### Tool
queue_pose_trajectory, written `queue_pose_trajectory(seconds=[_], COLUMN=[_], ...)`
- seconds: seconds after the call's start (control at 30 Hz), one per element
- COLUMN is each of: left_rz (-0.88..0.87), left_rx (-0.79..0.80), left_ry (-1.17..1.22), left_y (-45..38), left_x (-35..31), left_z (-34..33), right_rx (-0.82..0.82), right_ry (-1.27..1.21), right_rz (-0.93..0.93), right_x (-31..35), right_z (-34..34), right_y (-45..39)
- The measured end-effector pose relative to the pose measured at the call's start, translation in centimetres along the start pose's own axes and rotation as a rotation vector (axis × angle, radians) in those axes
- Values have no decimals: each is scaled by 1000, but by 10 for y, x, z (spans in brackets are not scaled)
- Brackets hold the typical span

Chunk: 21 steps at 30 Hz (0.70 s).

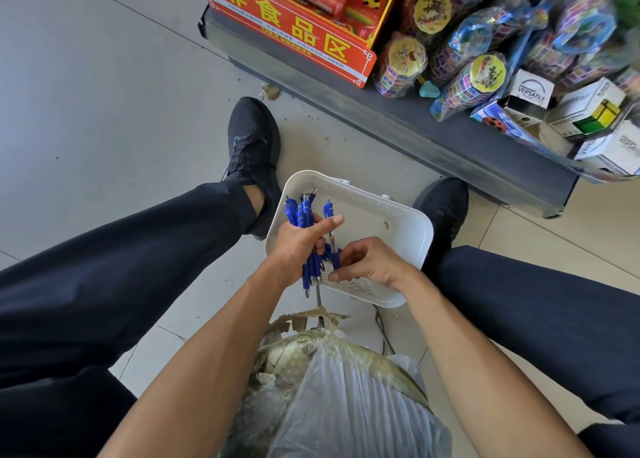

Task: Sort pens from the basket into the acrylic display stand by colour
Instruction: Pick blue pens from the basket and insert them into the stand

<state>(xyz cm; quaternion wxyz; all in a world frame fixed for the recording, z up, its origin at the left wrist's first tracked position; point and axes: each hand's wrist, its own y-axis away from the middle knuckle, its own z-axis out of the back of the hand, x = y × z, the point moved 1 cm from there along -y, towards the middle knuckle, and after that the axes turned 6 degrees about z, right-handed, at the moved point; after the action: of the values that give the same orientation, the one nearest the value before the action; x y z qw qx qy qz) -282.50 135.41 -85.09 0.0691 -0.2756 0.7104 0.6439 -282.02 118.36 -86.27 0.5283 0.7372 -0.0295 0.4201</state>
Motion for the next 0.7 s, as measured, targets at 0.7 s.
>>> queue_pose_trajectory(seconds=[0.7], left_rz=[106], left_rx=[-46], left_ry=[31], left_y=[-5], left_x=[1], left_z=[3], right_rx=[-315], right_ry=[344], right_rz=[-99], right_x=[-41], right_z=[11], right_y=[-37])
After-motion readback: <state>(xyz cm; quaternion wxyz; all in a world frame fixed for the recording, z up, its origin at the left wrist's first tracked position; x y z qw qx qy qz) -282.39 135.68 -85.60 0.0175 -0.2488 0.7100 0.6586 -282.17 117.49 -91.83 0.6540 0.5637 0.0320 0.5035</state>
